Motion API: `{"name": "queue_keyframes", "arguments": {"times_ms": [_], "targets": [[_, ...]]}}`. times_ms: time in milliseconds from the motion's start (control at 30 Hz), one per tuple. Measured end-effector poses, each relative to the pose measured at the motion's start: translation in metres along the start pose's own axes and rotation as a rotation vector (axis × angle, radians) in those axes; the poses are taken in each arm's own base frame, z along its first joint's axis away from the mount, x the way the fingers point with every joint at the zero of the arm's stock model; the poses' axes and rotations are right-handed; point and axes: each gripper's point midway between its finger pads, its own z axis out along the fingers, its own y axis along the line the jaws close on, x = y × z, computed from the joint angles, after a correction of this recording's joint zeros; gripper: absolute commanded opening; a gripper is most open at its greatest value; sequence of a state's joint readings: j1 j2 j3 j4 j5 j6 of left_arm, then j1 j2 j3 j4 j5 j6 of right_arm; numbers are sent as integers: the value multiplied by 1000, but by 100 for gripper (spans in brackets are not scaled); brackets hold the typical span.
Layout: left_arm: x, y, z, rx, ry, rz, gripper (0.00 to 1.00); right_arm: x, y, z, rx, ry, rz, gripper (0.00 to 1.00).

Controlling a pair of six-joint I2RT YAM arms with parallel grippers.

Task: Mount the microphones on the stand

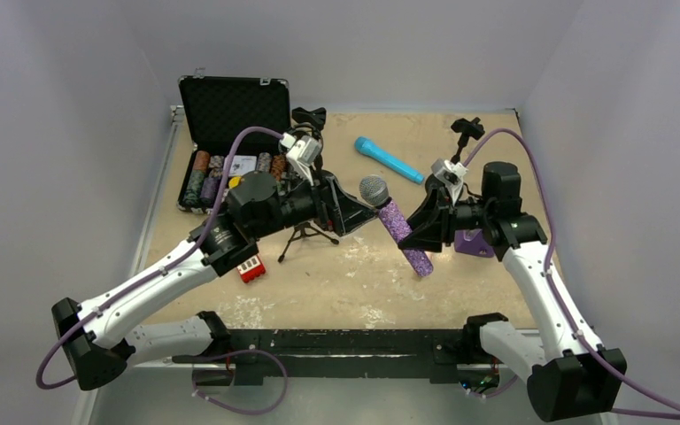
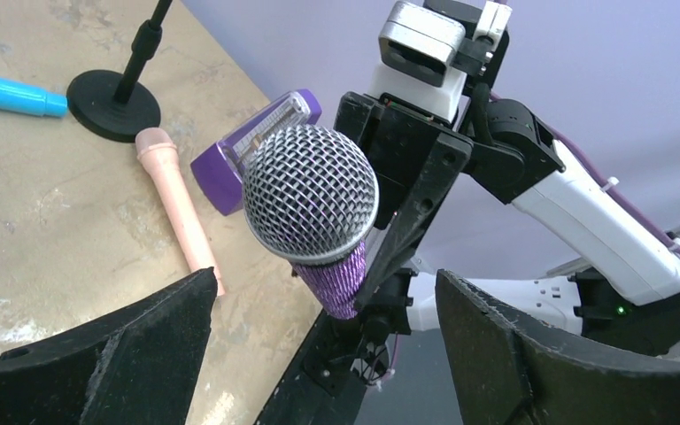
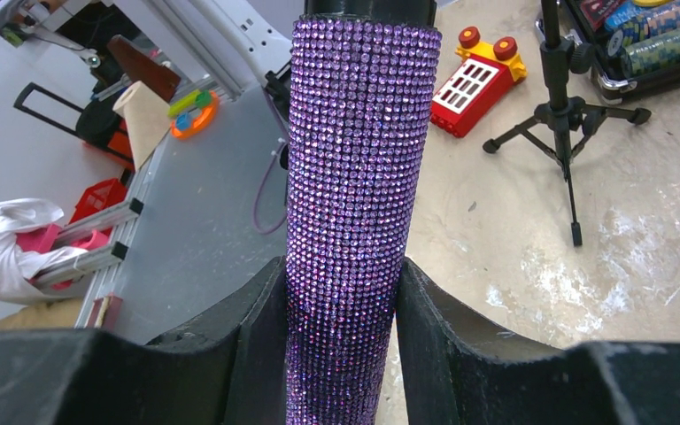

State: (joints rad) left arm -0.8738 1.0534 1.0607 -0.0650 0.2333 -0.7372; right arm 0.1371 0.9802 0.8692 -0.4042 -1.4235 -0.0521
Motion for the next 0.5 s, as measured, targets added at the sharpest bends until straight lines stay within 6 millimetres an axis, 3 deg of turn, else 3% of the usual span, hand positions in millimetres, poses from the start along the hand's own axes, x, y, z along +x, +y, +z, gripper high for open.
{"name": "queue_keyframes", "arguments": {"times_ms": [300, 500], "targets": [[2, -9, 32, 22, -20, 10, 92, -8, 6, 0, -40, -3, 16, 0], [14, -19, 50, 36, -27, 17, 72, -22, 5, 1, -79, -2, 52, 0]]}}
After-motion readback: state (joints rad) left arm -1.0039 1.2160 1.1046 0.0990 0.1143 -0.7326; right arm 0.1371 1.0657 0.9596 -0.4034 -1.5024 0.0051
